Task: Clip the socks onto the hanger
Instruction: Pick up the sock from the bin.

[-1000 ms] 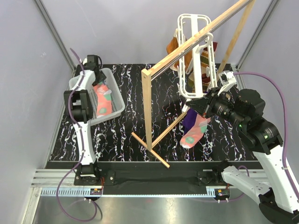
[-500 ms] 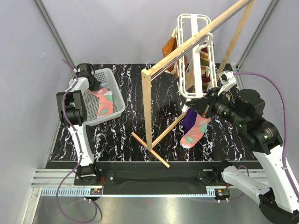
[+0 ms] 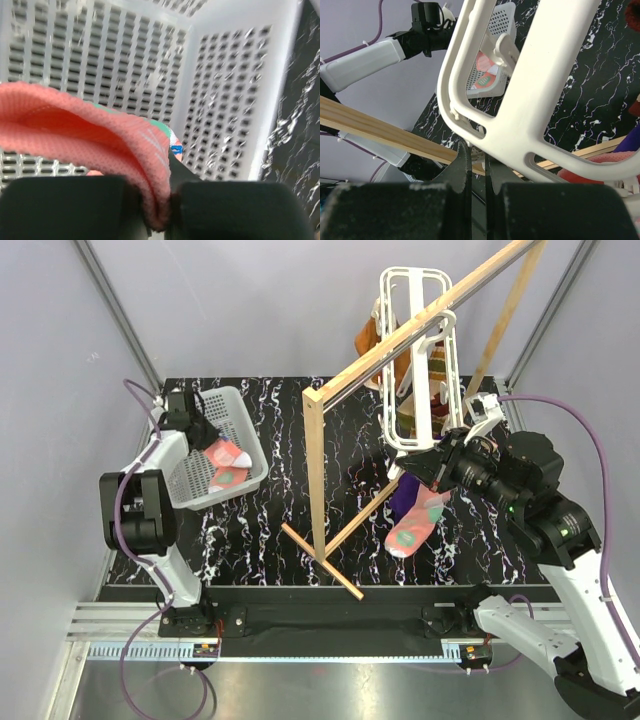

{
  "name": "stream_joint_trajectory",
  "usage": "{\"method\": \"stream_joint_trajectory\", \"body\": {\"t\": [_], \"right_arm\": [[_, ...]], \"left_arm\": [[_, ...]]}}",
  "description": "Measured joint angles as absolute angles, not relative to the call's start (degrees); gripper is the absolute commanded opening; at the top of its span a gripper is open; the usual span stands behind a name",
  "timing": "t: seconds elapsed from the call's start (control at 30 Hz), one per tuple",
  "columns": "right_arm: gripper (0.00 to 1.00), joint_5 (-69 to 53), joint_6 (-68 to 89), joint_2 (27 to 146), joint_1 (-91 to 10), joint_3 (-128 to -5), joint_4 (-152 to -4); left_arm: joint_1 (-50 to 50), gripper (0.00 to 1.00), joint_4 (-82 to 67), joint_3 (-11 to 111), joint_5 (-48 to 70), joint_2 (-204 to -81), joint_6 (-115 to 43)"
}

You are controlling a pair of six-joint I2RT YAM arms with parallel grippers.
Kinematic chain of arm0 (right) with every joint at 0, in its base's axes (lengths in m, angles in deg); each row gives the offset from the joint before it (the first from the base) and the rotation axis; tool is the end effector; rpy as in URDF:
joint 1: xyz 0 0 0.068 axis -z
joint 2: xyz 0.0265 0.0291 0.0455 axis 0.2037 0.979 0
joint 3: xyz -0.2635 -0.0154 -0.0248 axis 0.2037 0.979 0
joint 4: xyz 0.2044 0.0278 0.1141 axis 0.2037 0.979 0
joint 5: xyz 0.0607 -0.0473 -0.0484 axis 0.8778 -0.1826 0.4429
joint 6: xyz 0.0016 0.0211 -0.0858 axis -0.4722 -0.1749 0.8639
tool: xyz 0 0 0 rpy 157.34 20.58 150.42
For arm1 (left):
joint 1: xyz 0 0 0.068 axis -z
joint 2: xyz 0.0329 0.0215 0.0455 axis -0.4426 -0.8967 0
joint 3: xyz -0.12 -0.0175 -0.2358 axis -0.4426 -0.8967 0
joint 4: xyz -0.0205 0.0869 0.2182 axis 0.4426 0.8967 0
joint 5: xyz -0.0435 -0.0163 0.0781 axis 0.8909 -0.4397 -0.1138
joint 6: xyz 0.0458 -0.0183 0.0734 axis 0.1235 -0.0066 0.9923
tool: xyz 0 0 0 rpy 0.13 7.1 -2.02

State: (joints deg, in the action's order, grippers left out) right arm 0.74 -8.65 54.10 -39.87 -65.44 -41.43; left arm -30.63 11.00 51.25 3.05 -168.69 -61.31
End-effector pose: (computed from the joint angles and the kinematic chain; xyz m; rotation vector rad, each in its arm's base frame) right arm 0.1355 0.0974 0.4272 -0.2511 1.8328 0.9228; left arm 0.3983 0.0301 0.2063 -0.8407 2.2200 -0.2834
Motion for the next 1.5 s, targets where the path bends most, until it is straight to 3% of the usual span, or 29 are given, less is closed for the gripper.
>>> {"method": "stream_joint_trajectory", "body": {"t": [0.03, 0.07, 0.1, 0.3, 0.37, 0.7, 1.3, 1.4, 1.5], "right_arm": [[0.00, 0.85, -8.65, 54.04, -39.87, -65.44, -41.43], [0.00, 1.03, -8.65, 53.93, -39.87, -65.44, -41.45], [0.00, 1.11, -8.65, 53.84, -39.87, -65.44, -41.45], [0.00, 1.70, -8.65, 53.16, -39.87, -65.07, -41.61], [0.00, 1.70, -8.62, 52.99, -39.87, -64.77, -41.69], [0.00, 2.14, -8.62, 53.03, -39.87, -64.18, -42.33], [0.00, 2.16, -8.65, 53.27, -39.87, -64.02, -42.44], [0.00, 2.18, -8.67, 53.49, -39.87, -64.02, -42.44], [0.00, 2.18, -8.67, 53.66, -39.87, -64.02, -42.44]], "left_arm": [[-30.63, 0.21, 10.59, 49.63, 3.53, -168.29, -61.73], [-30.65, 0.35, 10.43, 48.50, 3.94, -168.29, -62.04], [-30.65, 0.40, 10.50, 47.69, 4.14, -168.43, -62.23], [-30.65, 0.66, 11.75, 45.87, 3.22, -168.40, -62.60], [-30.65, 0.68, 11.79, 45.87, 2.04, -168.19, -62.78], [-31.96, 0.68, 17.65, 54.77, -6.35, -171.07, -65.93], [-34.94, 0.69, 31.64, 78.27, -10.77, -193.30, -73.47], [-34.98, 0.66, 33.27, 79.88, -10.81, -194.39, -74.32], [-35.20, 0.51, 34.06, 80.12, -10.75, -194.57, -75.11]]}}
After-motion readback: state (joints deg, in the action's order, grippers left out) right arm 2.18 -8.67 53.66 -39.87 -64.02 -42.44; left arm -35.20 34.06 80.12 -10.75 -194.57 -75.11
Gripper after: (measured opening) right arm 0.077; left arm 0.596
